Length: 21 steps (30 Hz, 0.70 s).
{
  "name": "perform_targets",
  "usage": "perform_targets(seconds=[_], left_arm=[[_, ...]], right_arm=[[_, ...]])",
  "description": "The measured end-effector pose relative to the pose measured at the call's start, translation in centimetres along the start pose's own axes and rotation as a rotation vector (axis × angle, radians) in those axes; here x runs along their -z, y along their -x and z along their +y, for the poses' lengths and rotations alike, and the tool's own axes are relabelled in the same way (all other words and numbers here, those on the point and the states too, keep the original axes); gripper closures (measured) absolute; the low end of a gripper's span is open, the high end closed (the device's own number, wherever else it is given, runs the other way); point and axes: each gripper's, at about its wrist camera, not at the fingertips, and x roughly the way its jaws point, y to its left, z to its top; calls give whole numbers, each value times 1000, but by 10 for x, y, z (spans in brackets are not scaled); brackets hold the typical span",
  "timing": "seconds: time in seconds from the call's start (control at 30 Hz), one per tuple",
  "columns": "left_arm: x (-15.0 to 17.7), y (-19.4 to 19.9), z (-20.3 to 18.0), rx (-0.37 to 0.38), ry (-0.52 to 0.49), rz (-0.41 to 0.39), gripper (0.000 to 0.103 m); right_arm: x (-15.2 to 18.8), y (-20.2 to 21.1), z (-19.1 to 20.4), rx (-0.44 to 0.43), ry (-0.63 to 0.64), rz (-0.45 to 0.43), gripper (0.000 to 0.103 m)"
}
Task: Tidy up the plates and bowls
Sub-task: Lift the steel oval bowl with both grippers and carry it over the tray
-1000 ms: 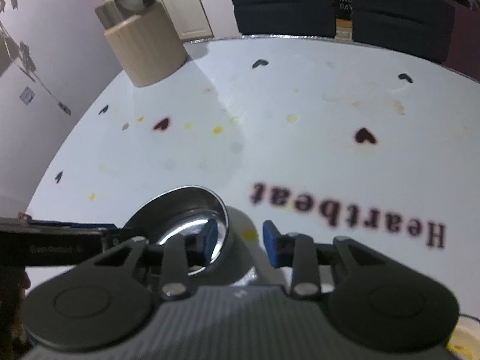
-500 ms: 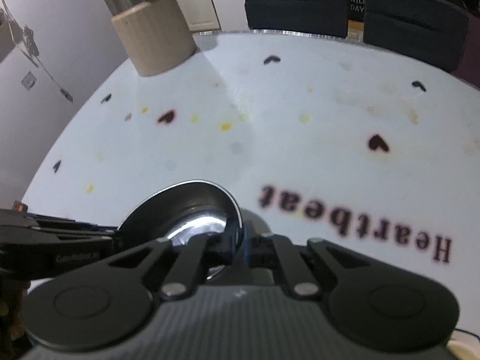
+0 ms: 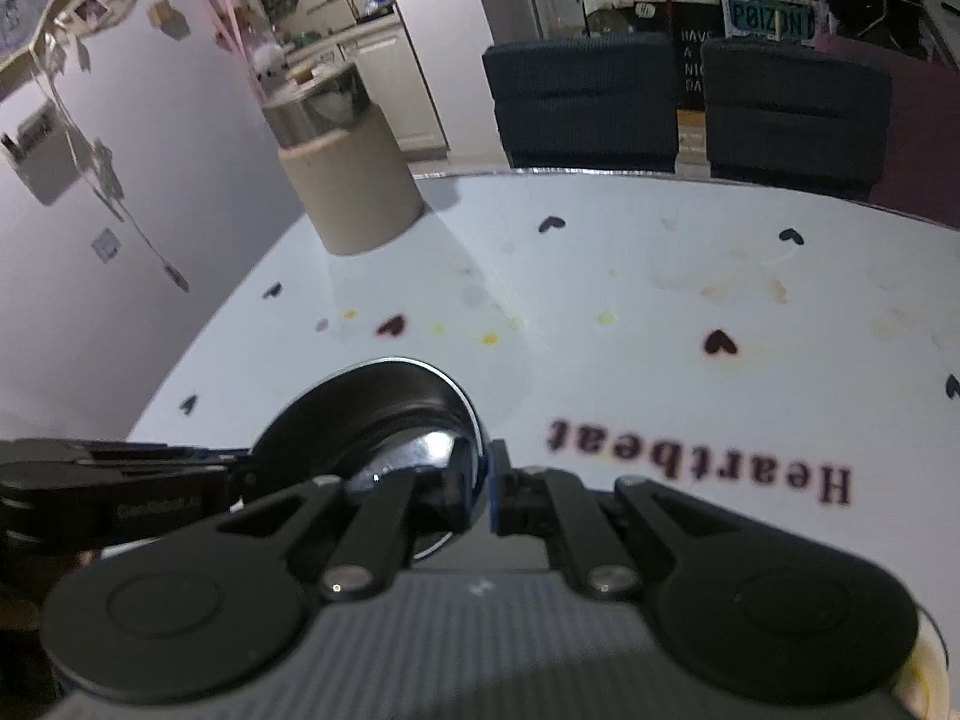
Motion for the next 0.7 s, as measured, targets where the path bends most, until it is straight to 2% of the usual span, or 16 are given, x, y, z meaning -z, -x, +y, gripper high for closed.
perform_targets(seconds=[0.37,0.7], left_arm=[[33,43,8,-5,-19,-46,94],[59,50,26,-28,-19,-22,94]], right_arm=[[28,33,24,-29,-29,-44,97],[49,33,44,-41,25,7,96]])
